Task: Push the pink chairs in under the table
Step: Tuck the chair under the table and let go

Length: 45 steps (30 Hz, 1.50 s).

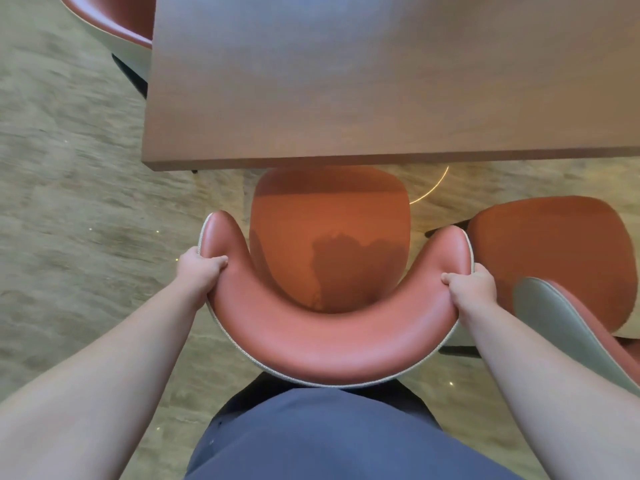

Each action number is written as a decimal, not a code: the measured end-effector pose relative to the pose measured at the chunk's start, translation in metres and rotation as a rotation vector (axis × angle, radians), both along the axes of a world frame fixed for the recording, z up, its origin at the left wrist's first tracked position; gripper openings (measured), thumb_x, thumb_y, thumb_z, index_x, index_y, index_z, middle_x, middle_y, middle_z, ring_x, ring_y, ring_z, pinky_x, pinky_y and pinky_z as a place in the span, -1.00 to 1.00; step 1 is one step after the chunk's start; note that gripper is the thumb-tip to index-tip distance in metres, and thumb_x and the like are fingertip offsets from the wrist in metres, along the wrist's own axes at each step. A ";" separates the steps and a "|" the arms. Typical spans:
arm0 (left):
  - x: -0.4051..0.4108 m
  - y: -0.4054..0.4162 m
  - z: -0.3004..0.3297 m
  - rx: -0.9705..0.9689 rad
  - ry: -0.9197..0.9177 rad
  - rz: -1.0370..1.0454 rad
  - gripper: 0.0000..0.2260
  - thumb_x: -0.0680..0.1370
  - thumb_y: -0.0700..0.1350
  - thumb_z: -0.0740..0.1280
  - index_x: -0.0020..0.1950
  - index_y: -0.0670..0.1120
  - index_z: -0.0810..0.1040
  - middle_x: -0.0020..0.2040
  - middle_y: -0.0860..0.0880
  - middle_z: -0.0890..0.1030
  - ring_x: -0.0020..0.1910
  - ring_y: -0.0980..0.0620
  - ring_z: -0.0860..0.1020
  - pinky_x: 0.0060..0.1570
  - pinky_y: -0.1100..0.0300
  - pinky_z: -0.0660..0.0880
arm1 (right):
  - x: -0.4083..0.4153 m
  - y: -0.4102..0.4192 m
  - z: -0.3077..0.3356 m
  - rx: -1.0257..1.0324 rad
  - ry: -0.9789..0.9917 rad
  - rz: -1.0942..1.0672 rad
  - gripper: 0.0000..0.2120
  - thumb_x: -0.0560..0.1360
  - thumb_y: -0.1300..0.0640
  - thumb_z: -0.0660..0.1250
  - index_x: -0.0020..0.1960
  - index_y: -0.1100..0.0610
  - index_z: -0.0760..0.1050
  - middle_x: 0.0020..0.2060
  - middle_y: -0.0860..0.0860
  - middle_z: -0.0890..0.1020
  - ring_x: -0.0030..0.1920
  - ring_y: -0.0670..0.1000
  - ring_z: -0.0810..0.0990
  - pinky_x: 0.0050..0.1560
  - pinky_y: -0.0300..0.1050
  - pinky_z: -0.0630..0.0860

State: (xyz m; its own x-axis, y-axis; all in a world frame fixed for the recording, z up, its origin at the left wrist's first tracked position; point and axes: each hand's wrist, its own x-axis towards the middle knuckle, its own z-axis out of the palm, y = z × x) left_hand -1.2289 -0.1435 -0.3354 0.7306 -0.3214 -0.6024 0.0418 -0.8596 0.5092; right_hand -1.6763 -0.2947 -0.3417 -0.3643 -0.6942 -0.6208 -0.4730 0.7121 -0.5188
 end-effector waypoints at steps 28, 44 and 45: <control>0.016 -0.134 -0.046 -0.028 -0.001 0.098 -0.69 0.51 -0.15 0.49 0.20 -0.18 0.53 0.08 -0.16 0.58 0.01 -0.17 0.56 0.02 0.05 0.49 | 0.042 -0.175 -0.040 -0.033 0.032 0.080 -0.80 0.39 0.15 0.48 -0.05 0.05 0.49 -0.16 0.00 0.64 -0.05 0.22 0.66 0.12 0.12 0.60; 0.021 -0.145 -0.047 -0.010 -0.006 0.075 -0.64 0.52 -0.10 0.50 0.23 -0.19 0.51 0.06 -0.13 0.56 0.00 -0.15 0.54 -0.02 0.07 0.43 | 0.047 -0.182 -0.043 -0.001 0.108 0.115 -0.70 0.44 0.10 0.49 0.08 0.13 0.47 0.01 0.12 0.65 0.01 0.25 0.63 0.17 0.15 0.57; 0.021 -0.145 -0.048 -0.003 -0.014 0.073 -0.64 0.52 -0.09 0.51 0.22 -0.18 0.51 0.06 -0.13 0.56 -0.01 -0.14 0.53 -0.02 0.07 0.43 | 0.046 -0.183 -0.044 0.002 0.118 0.122 -0.68 0.44 0.08 0.49 0.10 0.13 0.46 0.03 0.12 0.65 0.02 0.24 0.63 0.16 0.13 0.56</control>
